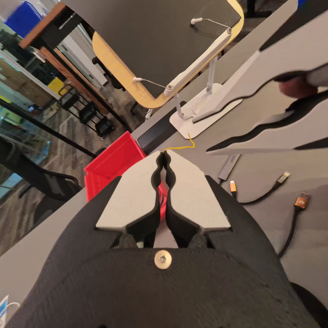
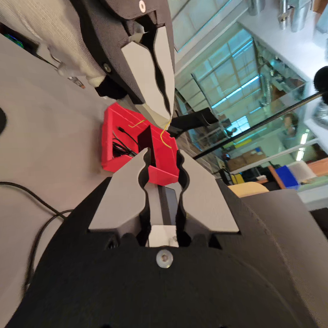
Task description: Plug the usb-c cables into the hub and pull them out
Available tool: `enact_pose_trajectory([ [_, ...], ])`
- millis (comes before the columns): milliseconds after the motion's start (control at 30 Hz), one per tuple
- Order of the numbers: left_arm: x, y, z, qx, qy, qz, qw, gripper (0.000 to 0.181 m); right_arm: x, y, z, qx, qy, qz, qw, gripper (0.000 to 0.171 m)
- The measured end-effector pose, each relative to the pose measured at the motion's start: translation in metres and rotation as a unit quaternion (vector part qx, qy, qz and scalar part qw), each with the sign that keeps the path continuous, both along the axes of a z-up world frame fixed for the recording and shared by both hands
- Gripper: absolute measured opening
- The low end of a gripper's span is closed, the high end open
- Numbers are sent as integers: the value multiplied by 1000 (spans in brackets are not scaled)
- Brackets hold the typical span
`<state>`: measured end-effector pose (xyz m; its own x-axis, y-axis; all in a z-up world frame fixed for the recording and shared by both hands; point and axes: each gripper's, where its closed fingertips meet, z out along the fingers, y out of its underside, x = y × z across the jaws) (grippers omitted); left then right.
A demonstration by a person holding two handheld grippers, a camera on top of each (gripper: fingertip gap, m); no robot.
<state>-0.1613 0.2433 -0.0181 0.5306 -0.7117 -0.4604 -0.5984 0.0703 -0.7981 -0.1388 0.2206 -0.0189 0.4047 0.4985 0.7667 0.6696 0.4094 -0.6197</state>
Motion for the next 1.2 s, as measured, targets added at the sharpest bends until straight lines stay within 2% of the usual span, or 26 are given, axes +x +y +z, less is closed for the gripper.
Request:
enact_pose_trajectory([
  [33,0,0,2,8,4,-2,1000,0,2,-3,2,-16,13,19,1000,26],
  [100,-1,2,8,35,18,9,999,0,7,-7,8,-48,43,45,997,27],
  [167,0,3,10,55,41,13,998,0,13,-9,16,-40,50,50,997,28],
  [367,16,-9,11,104,104,-11,989,0,11,-10,11,77,-67,15,995,20],
  [433,20,-13,12,125,126,-12,984,0,8,-9,4,83,-91,11,992,18],
  [500,24,-18,14,136,134,-19,981,0,11,-4,0,87,-114,-5,990,9],
  [567,27,-21,15,143,140,-26,979,0,13,-3,-1,87,-118,-6,989,0],
  [633,29,-23,16,148,141,-29,978,0,15,-2,-5,58,-108,-8,992,0],
  [667,30,-24,18,154,135,-27,978,0,18,2,-4,32,-82,-23,996,0],
  [733,32,-26,21,163,120,-21,979,0,23,10,4,-43,35,-36,998,0],
  [800,32,-26,23,176,109,-3,978,0,17,9,5,-164,172,14,971,0],
  [900,27,-18,23,189,99,39,976,0,12,8,5,-259,277,55,924,0],
  [1067,21,-5,22,166,68,67,981,1,-4,2,-7,-297,261,62,916,0],
  [1167,19,1,20,156,59,70,983,0,-8,-3,-2,-308,277,90,906,0],
  [1200,19,1,19,149,55,66,985,0,-8,-4,1,-315,281,101,901,16],
])
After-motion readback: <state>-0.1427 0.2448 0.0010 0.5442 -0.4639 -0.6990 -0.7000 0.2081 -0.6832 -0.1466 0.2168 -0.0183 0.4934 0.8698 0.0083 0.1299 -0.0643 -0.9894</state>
